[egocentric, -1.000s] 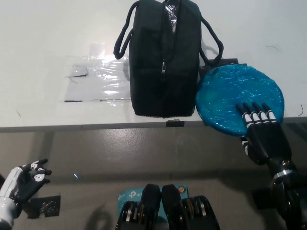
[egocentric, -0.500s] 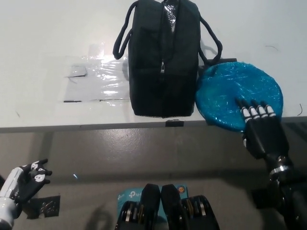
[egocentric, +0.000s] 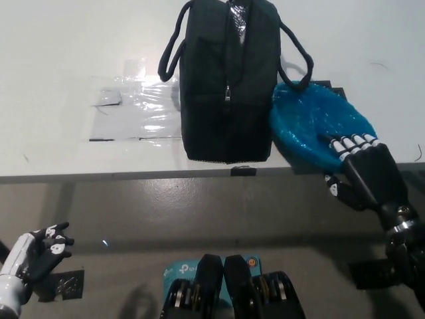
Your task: The robot uses its right hand to pick up a stack of plates kept in the middle of the desk and put it inside a bag kept next to it
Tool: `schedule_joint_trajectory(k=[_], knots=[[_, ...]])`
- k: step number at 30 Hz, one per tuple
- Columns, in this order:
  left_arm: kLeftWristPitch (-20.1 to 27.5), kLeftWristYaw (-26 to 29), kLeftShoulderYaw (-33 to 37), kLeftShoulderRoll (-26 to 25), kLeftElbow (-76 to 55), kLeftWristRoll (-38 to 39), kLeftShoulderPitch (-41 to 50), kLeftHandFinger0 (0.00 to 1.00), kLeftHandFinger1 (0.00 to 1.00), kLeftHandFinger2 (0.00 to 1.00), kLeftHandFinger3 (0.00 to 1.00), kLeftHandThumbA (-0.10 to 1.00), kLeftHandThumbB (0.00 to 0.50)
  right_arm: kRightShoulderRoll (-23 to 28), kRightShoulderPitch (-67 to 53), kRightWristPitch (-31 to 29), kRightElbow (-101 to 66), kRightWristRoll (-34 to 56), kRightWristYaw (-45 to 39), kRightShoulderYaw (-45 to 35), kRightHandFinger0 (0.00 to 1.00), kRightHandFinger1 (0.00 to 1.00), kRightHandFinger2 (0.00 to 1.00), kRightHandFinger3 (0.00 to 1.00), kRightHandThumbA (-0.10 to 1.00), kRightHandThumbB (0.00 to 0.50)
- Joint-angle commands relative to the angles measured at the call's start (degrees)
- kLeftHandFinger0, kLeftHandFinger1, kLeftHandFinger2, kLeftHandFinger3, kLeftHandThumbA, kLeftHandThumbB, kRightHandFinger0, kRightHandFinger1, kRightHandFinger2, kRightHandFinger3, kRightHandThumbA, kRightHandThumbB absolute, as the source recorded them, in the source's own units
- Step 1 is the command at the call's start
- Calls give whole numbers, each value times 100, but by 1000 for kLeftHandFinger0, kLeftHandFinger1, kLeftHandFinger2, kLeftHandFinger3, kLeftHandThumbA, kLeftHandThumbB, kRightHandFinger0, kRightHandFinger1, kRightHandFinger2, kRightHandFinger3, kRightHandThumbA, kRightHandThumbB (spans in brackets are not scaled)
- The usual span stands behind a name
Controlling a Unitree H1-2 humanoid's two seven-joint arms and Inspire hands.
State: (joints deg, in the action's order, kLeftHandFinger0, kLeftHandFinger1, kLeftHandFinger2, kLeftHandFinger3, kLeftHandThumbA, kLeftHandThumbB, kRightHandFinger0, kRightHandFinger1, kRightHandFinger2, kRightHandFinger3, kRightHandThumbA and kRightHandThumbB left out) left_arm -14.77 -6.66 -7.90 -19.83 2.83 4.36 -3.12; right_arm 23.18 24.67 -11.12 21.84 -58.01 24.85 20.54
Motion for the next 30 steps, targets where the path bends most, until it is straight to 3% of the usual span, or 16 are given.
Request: schedule_joint_trajectory(k=[1, 2, 6, 8, 9, 10, 13, 14, 17, 18, 22, 24, 25, 30], knots=[[253, -26, -57, -114, -63, -33, -32, 639, 699, 833, 815, -100, 57, -106, -45, -662, -548, 1394, -256, -376, 0, 0, 0, 0, -100, 354], [244, -19, -59, -126, -84, -47, -18, 641, 701, 837, 818, -100, 62, -267, -214, -233, -937, 1972, -674, -677, 0, 0, 5, 0, -100, 355], [282, -28, -64, -132, -52, -33, -11, 640, 701, 840, 829, -100, 63, -345, -249, -359, -974, 2244, -736, -850, 0, 0, 11, 0, -100, 378], [252, 0, -64, -119, -57, -49, -15, 641, 702, 839, 829, -100, 66, -732, -399, 324, -1438, 3674, -1141, -1575, 0, 0, 127, 25, -100, 317], [266, 2, -59, -121, -51, -59, -17, 640, 702, 838, 828, -100, 67, -775, -393, 359, -1452, 3812, -1144, -1664, 0, 0, 143, 45, -100, 278], [257, -1, -53, -124, -59, -61, -16, 641, 703, 837, 826, -100, 66, -981, -354, 386, -1515, 4580, -1151, -2032, 0, 0, 133, 70, -100, 208], [256, 2, -51, -125, -59, -60, -16, 643, 706, 835, 822, -100, 66, -1021, -356, 390, -1526, 4572, -1222, -2100, 0, 0, 114, 70, -100, 186], [189, -9, -51, -129, -88, -45, -10, 647, 704, 833, 826, -100, 60, -1627, -157, 1411, -2016, 6086, -1132, -3053, 0, 0, 94, 111, -100, 143], [173, -31, -56, -131, -97, -14, -8, 660, 709, 844, 833, -100, 59, -1723, -110, 1440, -2085, 6331, -1146, -3241, 0, 0, 149, 65, -100, 163], [153, -24, -66, -121, -89, 0, -13, 658, 707, 844, 834, -100, 59, -1824, -50, 1557, -2247, 6529, -989, -3442, 0, 0, 140, 73, -100, 134], [181, -40, -39, -143, -75, -32, -16, 654, 701, 847, 839, -100, 50, -2018, 86, 1853, -2523, 6826, -883, -3786, 0, 0, 225, 73, -100, 140], [198, -37, -41, -142, -72, -32, -14, 650, 693, 840, 835, -100, 54, -2075, 165, 1907, -2620, 6852, -847, -3868, 0, 0, 204, 64, -100, 153], [173, -34, -55, -149, -97, -27, 22, 652, 697, 844, 838, -100, 46, -2177, 282, 2014, -2723, 6892, -755, -3927, 0, 0, 148, 33, -100, 170], [185, -37, -89, -150, -120, 7, 79, 650, 704, 848, 838, -100, 53, -2301, 694, 2065, -2763, 7010, -807, -3989, 0, 0, 87, 0, -100, 169]])
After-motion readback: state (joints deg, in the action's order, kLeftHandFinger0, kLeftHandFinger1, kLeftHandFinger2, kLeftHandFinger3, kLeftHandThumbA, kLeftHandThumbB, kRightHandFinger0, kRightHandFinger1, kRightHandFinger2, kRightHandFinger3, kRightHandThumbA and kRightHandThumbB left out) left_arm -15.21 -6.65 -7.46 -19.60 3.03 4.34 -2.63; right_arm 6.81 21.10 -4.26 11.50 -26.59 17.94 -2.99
